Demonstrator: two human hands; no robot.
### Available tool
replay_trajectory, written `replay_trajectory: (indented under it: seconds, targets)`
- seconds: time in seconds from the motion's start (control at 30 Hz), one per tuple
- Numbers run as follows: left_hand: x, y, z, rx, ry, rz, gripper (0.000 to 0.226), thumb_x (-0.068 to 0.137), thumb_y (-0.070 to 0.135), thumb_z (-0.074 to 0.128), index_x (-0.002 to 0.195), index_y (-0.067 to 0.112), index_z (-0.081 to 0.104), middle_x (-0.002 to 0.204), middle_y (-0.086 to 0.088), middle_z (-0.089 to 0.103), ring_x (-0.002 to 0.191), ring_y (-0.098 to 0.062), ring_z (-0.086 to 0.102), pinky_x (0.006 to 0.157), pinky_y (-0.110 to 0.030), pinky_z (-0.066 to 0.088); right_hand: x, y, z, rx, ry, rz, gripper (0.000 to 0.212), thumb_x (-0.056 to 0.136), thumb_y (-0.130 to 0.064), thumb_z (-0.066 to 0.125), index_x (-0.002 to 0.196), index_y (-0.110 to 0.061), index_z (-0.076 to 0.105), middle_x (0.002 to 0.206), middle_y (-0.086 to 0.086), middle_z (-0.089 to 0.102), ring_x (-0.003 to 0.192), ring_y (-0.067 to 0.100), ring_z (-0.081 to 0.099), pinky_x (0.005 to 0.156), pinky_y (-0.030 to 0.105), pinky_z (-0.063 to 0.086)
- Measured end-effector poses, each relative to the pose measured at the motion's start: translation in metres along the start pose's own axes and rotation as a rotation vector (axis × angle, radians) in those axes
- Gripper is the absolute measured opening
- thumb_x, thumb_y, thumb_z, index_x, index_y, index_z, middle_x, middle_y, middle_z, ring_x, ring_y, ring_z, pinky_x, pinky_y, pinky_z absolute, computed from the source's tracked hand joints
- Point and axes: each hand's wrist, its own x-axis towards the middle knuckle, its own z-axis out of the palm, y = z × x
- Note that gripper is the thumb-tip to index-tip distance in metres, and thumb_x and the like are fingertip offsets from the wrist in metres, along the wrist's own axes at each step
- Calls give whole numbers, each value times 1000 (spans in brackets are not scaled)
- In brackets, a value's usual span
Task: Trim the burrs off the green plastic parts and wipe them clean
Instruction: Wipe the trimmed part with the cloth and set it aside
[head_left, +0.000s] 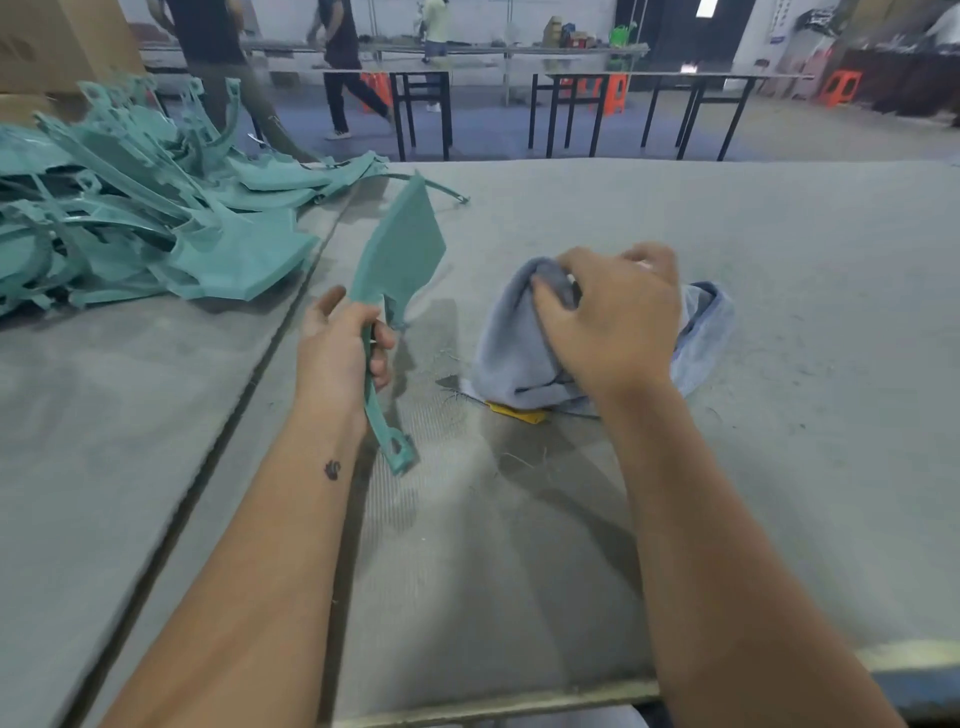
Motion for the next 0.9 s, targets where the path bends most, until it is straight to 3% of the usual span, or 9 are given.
replay_trajectory:
  seconds: [0.07, 0.13, 0.23, 0.3, 0.37, 0.47, 0.53, 0.7, 0.9]
  targets:
    - [-1, -2, 0, 39, -46, 16, 7, 98, 23, 53, 103, 23, 58, 48, 6, 48, 36, -8, 31, 36, -15, 25, -4, -8, 4, 188, -156, -139, 25, 82, -36, 48, 66, -18, 55, 59, -8, 49, 71, 16, 47, 67, 31, 32]
    - [0, -2, 2, 27, -67, -31, 13, 100, 31, 51, 94, 22, 57, 52, 7, 48, 36, -6, 32, 35, -15, 27, -9, -15, 9, 297, -374, -309, 19, 78, -25, 59, 65, -18, 46, 73, -9, 50, 76, 13, 44, 71, 31, 33]
    - [0, 2, 3, -124, -52, -155, 24, 99, 37, 51, 92, 15, 54, 63, 4, 53, 41, -5, 44, 37, -15, 37, -10, -15, 17, 252, -601, -232, 12, 87, -22, 54, 80, -20, 44, 80, -2, 51, 81, 25, 50, 68, 37, 38]
    - [-3, 5, 1, -209, -48, -189, 23, 97, 32, 57, 90, 10, 57, 64, 1, 61, 47, -6, 55, 41, -15, 44, -9, -13, 20, 264, -517, -99, 3, 93, -20, 49, 91, -18, 48, 82, 3, 54, 80, 29, 54, 69, 42, 45]
    - [-6, 8, -3, -260, -72, -198, 15, 94, 20, 60, 90, 6, 61, 68, -3, 68, 52, -7, 62, 43, -13, 46, -6, -9, 21, 194, -327, -30, 9, 92, -18, 49, 100, -16, 54, 90, 5, 58, 83, 27, 53, 70, 41, 44]
    - [-7, 10, -2, -181, -156, -239, 14, 95, 7, 50, 85, 1, 57, 73, -6, 65, 44, -2, 54, 38, -10, 40, -3, -3, 20, -30, -79, 17, 12, 87, -14, 52, 98, -16, 58, 92, 9, 58, 79, 27, 46, 67, 34, 28]
    - [-7, 8, 3, -98, -215, -236, 13, 96, 2, 42, 88, 1, 51, 69, -6, 62, 36, -1, 45, 35, -10, 34, -4, -1, 20, -30, -19, -3, 14, 82, -10, 56, 94, -13, 61, 86, 10, 56, 79, 30, 47, 68, 33, 23]
    - [-8, -2, 9, -13, -294, -113, 17, 98, 11, 51, 82, 7, 53, 74, -5, 63, 35, -4, 35, 34, -13, 27, -9, -9, 27, 21, -251, -183, 17, 86, -22, 54, 95, -10, 63, 95, 9, 58, 92, 30, 50, 74, 37, 29]
    - [-11, -11, 11, 328, -265, 109, 26, 100, 24, 52, 81, 10, 61, 58, 7, 63, 38, -4, 42, 41, -16, 39, -10, -20, 29, -3, -449, -370, 24, 88, -26, 48, 99, -16, 66, 100, 1, 57, 101, 23, 46, 81, 34, 25]
